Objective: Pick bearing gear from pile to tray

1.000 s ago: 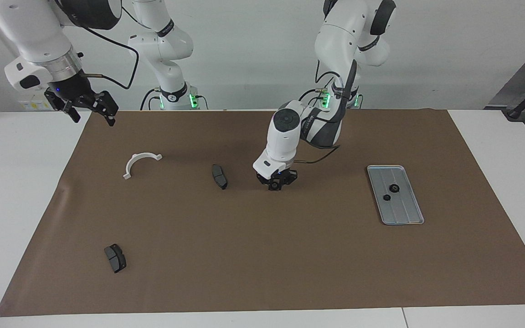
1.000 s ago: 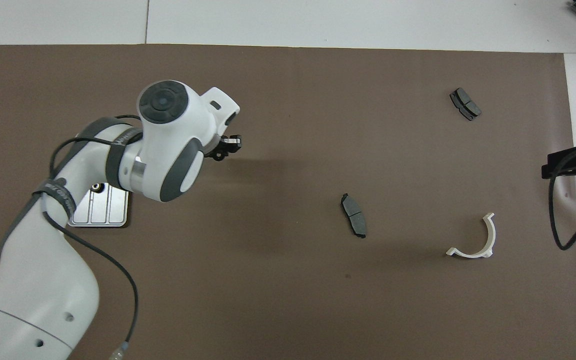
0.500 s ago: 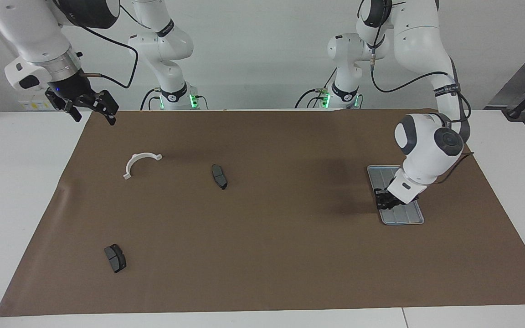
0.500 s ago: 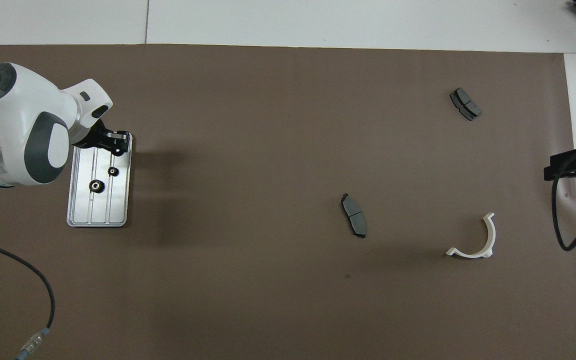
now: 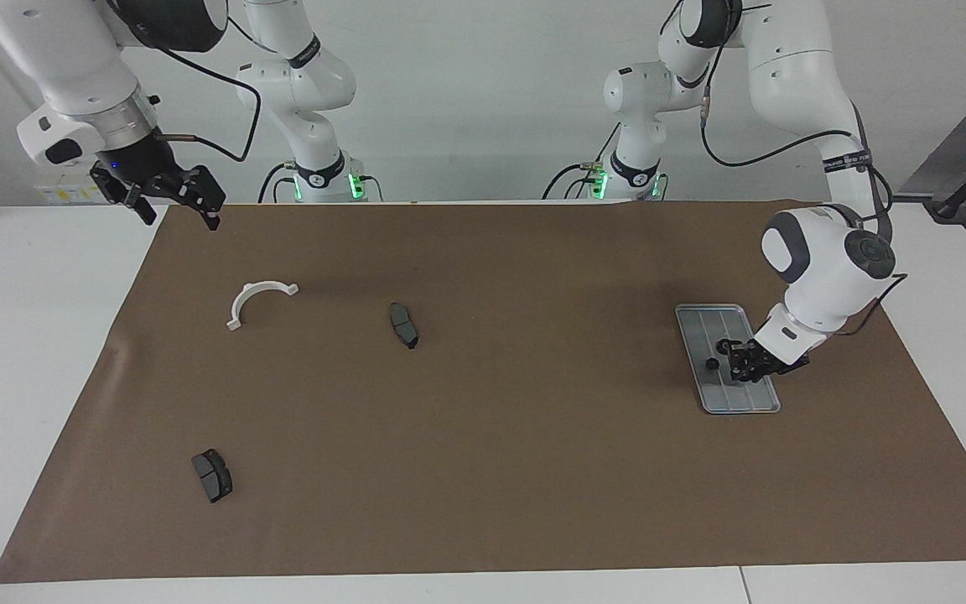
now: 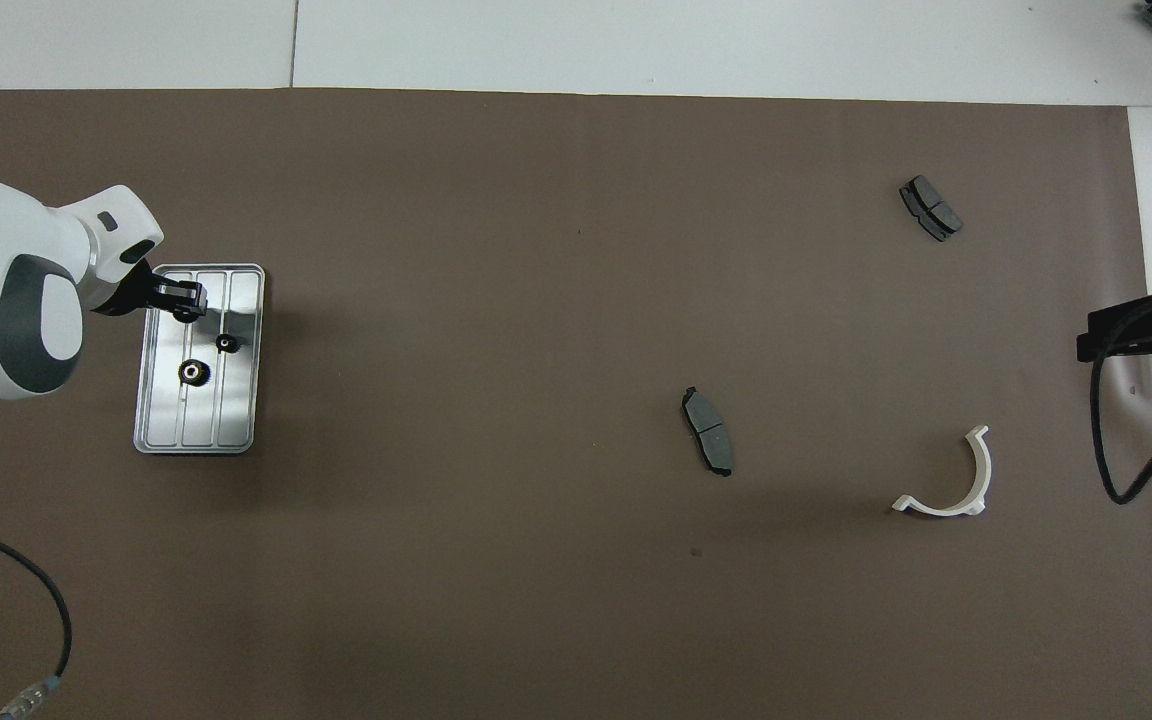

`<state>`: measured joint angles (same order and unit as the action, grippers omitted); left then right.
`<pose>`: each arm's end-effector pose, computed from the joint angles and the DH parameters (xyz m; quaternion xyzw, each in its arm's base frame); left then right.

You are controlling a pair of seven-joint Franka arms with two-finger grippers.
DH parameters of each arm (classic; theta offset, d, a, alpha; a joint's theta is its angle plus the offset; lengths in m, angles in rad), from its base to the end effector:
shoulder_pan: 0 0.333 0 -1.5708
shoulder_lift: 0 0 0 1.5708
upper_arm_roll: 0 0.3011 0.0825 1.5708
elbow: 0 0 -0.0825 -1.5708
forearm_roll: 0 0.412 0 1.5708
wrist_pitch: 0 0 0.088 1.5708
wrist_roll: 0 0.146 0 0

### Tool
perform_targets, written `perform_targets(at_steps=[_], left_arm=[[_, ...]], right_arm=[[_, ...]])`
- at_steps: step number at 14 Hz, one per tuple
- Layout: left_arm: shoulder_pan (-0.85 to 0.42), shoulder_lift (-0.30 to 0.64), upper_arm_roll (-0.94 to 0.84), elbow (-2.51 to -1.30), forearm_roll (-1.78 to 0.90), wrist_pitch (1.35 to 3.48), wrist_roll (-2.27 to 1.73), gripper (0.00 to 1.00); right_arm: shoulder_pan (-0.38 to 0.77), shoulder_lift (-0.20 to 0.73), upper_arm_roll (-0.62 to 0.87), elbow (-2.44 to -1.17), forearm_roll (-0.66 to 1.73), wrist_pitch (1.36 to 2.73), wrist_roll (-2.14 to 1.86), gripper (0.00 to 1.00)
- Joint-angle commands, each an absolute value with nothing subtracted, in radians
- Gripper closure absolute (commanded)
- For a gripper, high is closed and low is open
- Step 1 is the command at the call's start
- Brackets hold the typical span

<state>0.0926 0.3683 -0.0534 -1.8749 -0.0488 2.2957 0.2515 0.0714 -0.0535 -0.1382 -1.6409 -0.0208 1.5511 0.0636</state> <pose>0.6543 0.0239 0.2514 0.9954 -0.0882 0.0302 0.0241 0.5608 -0.0422 0.5643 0.9977 -0.0650 -0.0184 0.0067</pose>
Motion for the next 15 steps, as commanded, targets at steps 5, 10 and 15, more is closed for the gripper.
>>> perform_targets(at_steps=[5, 10, 15], left_arm=[[0.094, 0.31, -0.061, -1.873, -0.064, 2.259, 0.258, 0.0], [0.089, 0.213, -0.061, -1.643, -0.061, 1.837, 0.233, 0.0], [0.089, 0.049, -0.071, -1.554, -0.054, 1.571, 0.183, 0.0]], right_arm=[[0.057, -0.057, -0.129, -1.638, 0.003, 1.542, 0.069, 0.0], [0.057, -0.055, -0.127, -1.638, 0.003, 1.543, 0.066, 0.0], [0.057, -0.055, -0.126, -1.638, 0.003, 1.543, 0.066, 0.0]])
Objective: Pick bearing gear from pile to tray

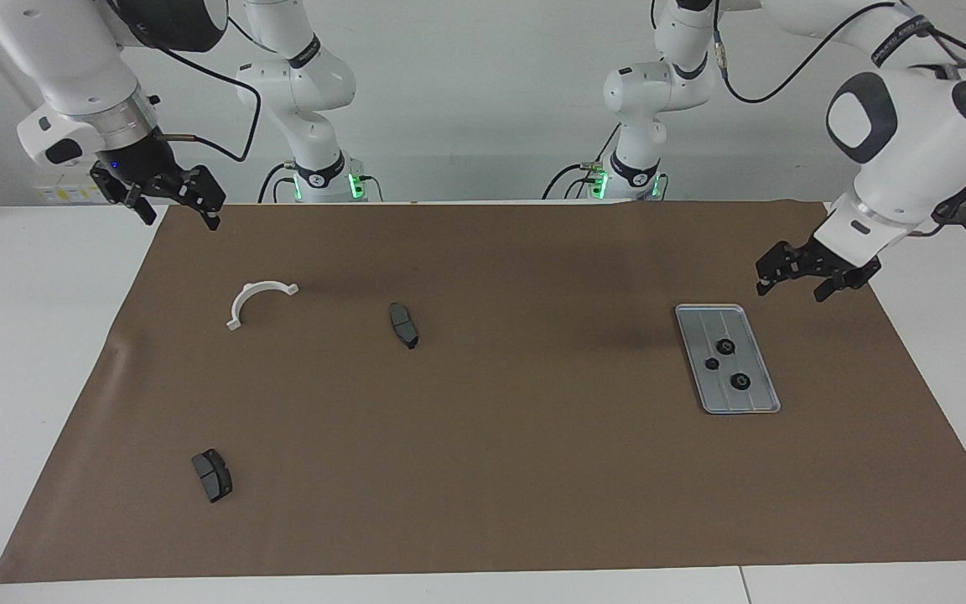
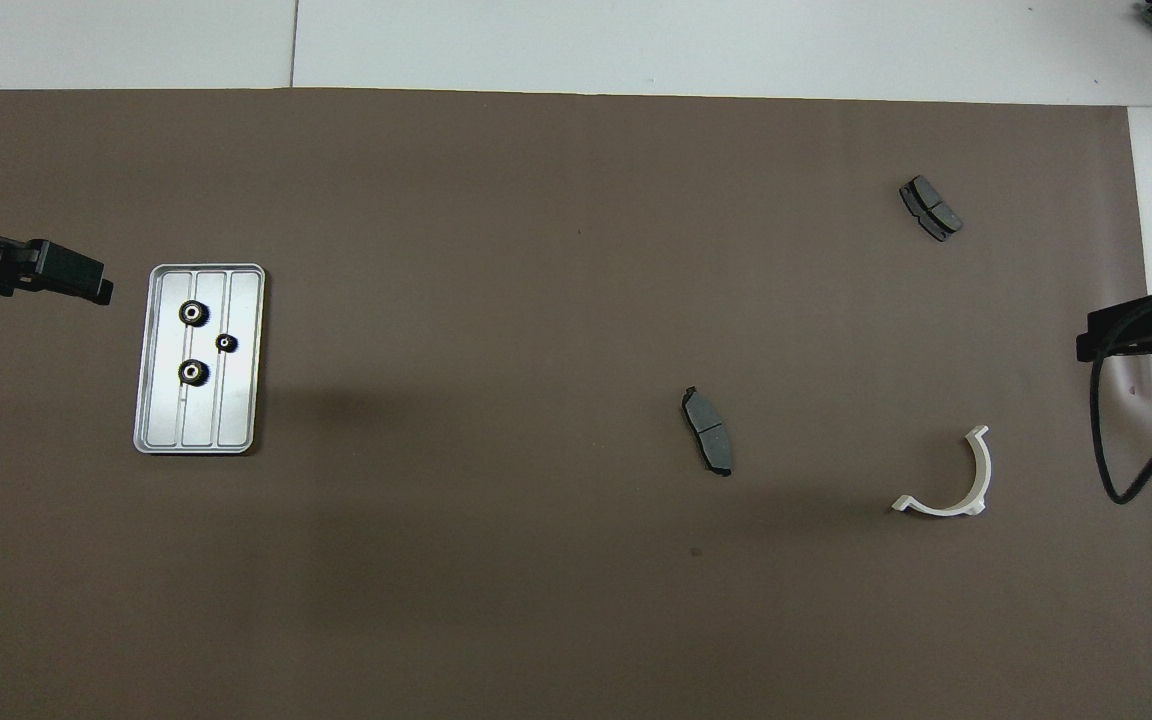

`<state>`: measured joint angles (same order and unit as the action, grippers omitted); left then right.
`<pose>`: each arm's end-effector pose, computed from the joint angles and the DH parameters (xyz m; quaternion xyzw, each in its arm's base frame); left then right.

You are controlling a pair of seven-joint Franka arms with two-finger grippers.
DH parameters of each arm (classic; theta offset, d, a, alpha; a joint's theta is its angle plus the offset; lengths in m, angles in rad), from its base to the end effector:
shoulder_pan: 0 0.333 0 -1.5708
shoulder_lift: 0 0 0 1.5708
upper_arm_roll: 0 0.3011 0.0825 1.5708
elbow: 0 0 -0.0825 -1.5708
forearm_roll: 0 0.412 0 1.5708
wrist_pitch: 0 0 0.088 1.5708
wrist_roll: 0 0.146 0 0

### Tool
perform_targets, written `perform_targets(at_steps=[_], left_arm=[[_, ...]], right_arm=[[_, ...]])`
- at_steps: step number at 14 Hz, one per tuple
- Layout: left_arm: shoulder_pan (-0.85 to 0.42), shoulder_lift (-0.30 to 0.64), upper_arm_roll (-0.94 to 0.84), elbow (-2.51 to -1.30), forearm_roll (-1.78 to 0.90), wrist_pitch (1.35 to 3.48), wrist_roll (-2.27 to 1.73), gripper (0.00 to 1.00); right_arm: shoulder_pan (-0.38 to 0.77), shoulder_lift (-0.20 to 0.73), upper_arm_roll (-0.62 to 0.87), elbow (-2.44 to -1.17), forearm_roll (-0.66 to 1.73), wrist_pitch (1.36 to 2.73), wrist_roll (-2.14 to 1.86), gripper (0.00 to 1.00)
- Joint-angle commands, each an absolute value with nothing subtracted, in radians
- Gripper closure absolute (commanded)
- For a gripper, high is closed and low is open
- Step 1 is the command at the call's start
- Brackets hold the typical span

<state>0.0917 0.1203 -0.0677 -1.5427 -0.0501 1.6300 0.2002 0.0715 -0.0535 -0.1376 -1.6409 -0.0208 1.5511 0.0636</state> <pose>0.6189 0.0096 0.5178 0.9957 -0.0859 -0.0130 0.0307 0.5608 -0.0418 0.5644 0.9977 -0.0646 -0.0184 0.0067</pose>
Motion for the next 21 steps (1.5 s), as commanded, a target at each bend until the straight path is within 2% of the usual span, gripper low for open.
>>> perform_targets(at_steps=[1, 4, 12, 21], left_arm=[[0.087, 0.02, -0.071, -1.554, -0.052, 1.528, 0.183, 0.0], [0.069, -0.035, -0.075, -1.562, -0.052, 1.474, 0.183, 0.0], [-0.096, -0.058, -0.075, -1.603, -0.052, 1.485, 0.016, 0.0], [0.002, -0.055, -0.061, -1.606, -0.051, 1.546, 0.078, 0.0]], right_arm=[[0.057, -0.055, -0.127, -1.638, 0.003, 1.543, 0.066, 0.0], [0.057, -0.055, -0.127, -1.638, 0.003, 1.543, 0.066, 0.0], [0.057, -0.055, -0.127, -1.638, 0.003, 1.543, 0.066, 0.0], [0.057, -0.055, -0.126, -1.638, 0.003, 1.542, 0.066, 0.0]])
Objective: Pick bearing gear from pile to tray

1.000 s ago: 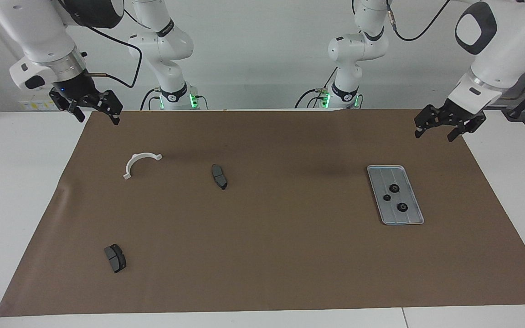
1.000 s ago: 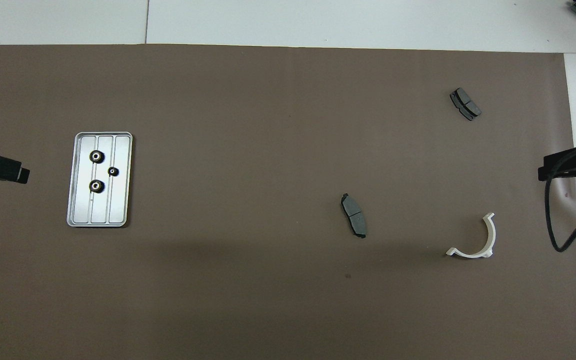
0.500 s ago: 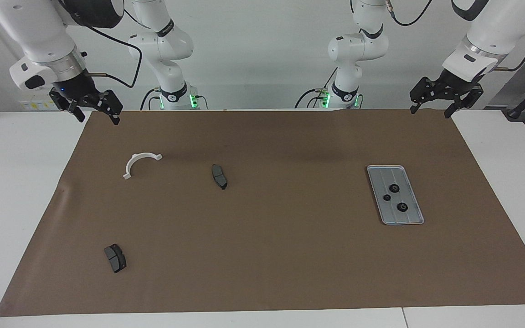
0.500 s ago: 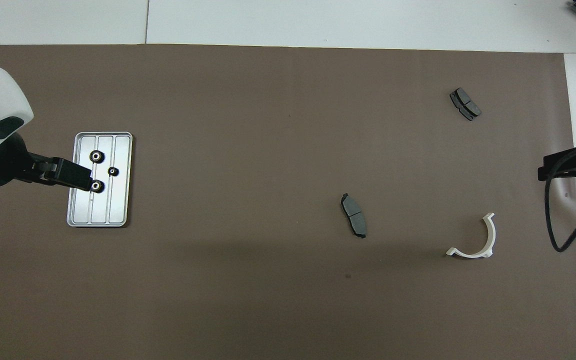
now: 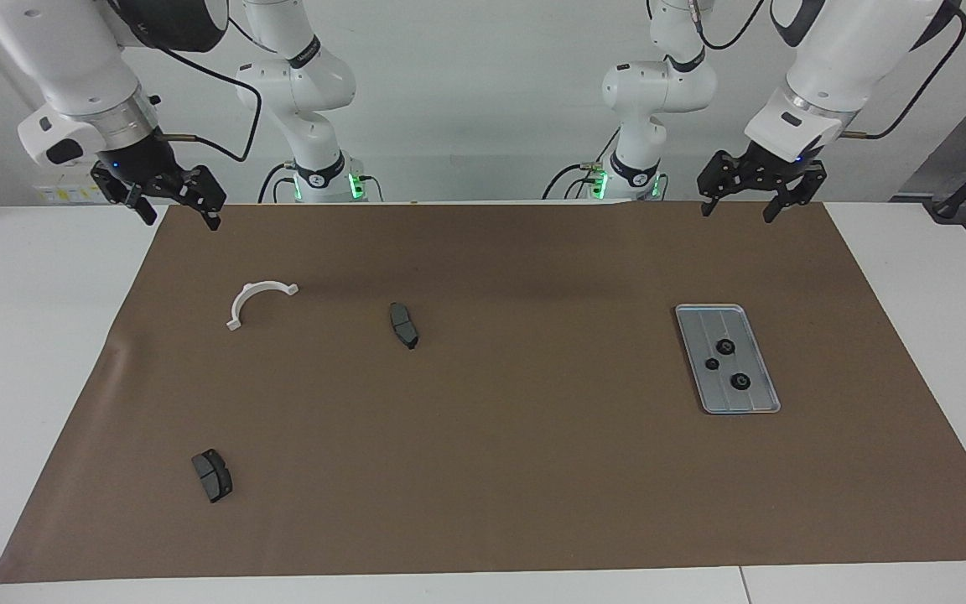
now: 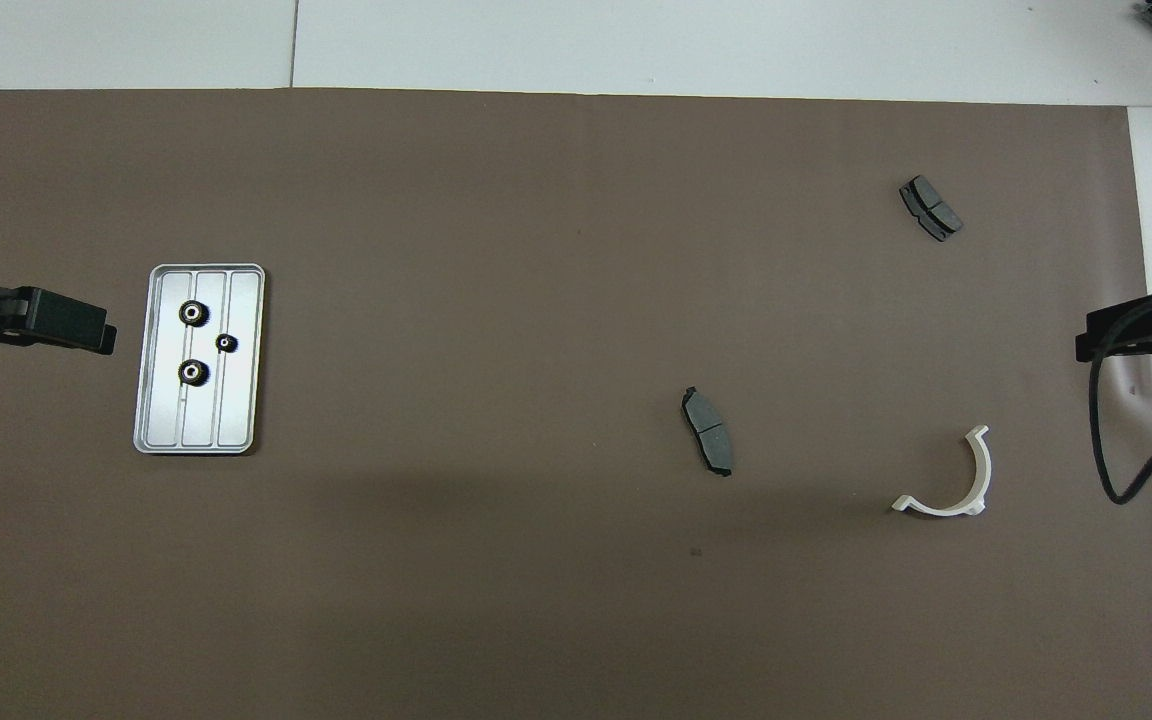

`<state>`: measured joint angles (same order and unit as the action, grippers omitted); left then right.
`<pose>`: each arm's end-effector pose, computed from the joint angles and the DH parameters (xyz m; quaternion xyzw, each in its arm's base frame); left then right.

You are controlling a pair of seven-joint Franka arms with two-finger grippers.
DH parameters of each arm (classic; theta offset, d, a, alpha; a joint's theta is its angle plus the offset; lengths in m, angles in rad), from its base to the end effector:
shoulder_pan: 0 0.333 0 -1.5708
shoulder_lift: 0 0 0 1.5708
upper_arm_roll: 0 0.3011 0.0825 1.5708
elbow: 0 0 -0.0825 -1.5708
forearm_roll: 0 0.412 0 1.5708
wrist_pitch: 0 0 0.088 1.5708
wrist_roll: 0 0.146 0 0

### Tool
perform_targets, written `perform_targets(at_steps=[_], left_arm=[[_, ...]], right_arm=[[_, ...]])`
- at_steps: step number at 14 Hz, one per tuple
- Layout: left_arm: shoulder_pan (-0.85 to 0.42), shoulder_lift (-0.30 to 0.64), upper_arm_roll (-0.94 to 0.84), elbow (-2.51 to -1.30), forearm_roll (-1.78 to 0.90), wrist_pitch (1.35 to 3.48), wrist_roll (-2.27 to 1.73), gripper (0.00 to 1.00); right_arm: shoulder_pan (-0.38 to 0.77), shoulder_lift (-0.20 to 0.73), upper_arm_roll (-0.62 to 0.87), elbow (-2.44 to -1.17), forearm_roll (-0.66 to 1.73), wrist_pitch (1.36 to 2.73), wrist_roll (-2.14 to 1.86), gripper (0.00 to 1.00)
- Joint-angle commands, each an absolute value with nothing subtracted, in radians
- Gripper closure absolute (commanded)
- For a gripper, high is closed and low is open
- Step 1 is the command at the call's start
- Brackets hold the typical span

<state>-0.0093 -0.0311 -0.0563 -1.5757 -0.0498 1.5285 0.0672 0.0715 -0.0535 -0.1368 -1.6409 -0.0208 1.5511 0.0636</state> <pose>0.5667 -0.0451 0.5825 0.9974 -0.0672 -0.0081 0.0240 0.5609 -0.0413 0.5644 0.9977 -0.0642 -0.0184 0.0067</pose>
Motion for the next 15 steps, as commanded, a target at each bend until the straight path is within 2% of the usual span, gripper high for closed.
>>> perform_targets(at_steps=[1, 12, 15], left_arm=[[0.002, -0.057, -0.061, -1.608, -0.051, 1.545, 0.081, 0.0], [0.003, -0.06, -0.069, -1.623, 0.011, 1.569, 0.015, 0.0], [-0.015, -0.08, -0.072, -1.673, 0.011, 1.623, -0.02, 0.0]], right_arm=[[0.057, -0.055, -0.126, -1.638, 0.003, 1.542, 0.066, 0.0], [0.057, -0.055, -0.126, -1.638, 0.003, 1.542, 0.066, 0.0], [0.057, -0.055, -0.126, -1.638, 0.003, 1.542, 0.066, 0.0]])
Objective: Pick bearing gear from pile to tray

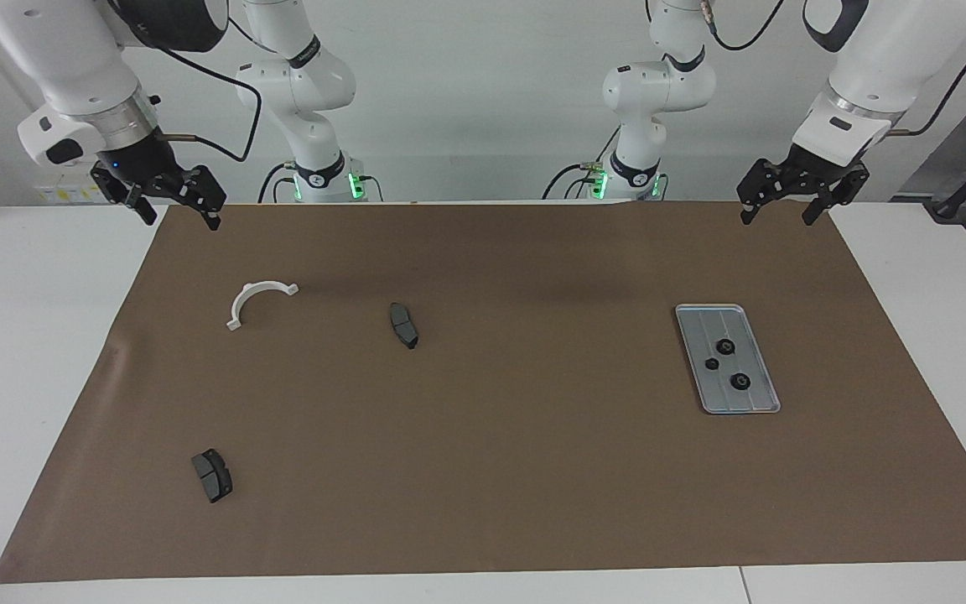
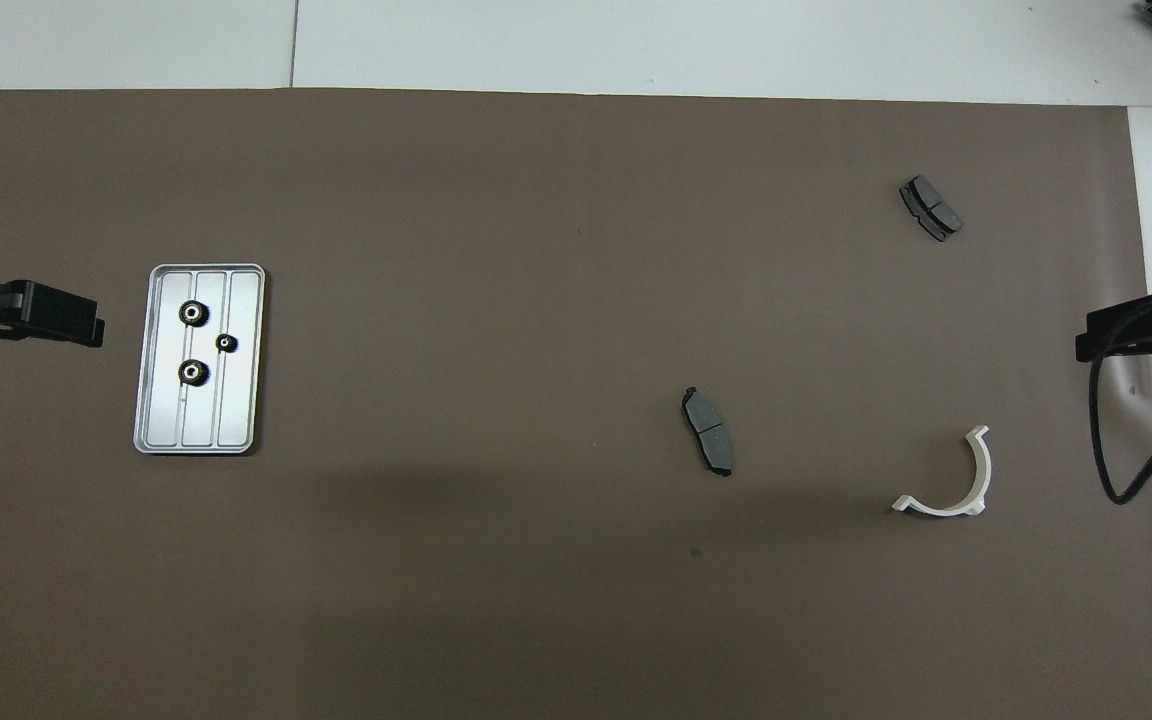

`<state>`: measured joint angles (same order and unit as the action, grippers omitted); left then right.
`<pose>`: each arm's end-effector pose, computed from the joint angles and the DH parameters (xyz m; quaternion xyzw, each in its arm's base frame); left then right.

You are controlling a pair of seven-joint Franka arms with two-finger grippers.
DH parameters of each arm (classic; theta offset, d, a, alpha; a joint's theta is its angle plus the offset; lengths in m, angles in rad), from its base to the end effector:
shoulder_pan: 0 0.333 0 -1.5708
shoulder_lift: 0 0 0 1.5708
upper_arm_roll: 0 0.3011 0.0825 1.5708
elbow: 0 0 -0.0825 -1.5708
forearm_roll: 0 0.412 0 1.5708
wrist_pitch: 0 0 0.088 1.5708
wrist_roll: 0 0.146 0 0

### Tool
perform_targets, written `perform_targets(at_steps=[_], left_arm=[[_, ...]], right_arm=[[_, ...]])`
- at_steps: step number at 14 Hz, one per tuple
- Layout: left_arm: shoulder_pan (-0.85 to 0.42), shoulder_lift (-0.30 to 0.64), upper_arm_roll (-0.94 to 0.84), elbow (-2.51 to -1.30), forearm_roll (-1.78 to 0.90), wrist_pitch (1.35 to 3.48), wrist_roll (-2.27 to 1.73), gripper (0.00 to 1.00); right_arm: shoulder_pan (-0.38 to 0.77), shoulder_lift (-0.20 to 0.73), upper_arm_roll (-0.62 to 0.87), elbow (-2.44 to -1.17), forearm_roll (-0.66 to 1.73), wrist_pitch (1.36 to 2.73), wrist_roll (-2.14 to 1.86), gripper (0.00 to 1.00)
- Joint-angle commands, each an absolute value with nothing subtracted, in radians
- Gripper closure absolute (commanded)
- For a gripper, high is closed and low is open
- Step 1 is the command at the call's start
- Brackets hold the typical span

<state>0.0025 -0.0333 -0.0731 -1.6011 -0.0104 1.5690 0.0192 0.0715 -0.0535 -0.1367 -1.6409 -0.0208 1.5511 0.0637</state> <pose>0.5708 -0.0425 0.5745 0.9990 -0.0449 0.0005 0.0040 0.5609 -0.0413 0.5644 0.9977 -0.0642 -0.0184 0.0067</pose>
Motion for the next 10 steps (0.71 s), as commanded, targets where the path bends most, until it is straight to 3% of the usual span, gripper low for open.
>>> perform_targets(at_steps=[1, 10], left_arm=[[-0.015, -0.08, -0.074, -1.674, 0.011, 1.626, -0.021, 0.0], [-0.003, -0.08, -0.072, -1.671, 0.011, 1.62, -0.012, 0.0]], right_arm=[[0.057, -0.055, -0.127, -1.638, 0.003, 1.542, 0.066, 0.0], [0.057, -0.055, -0.126, -1.638, 0.003, 1.542, 0.066, 0.0]])
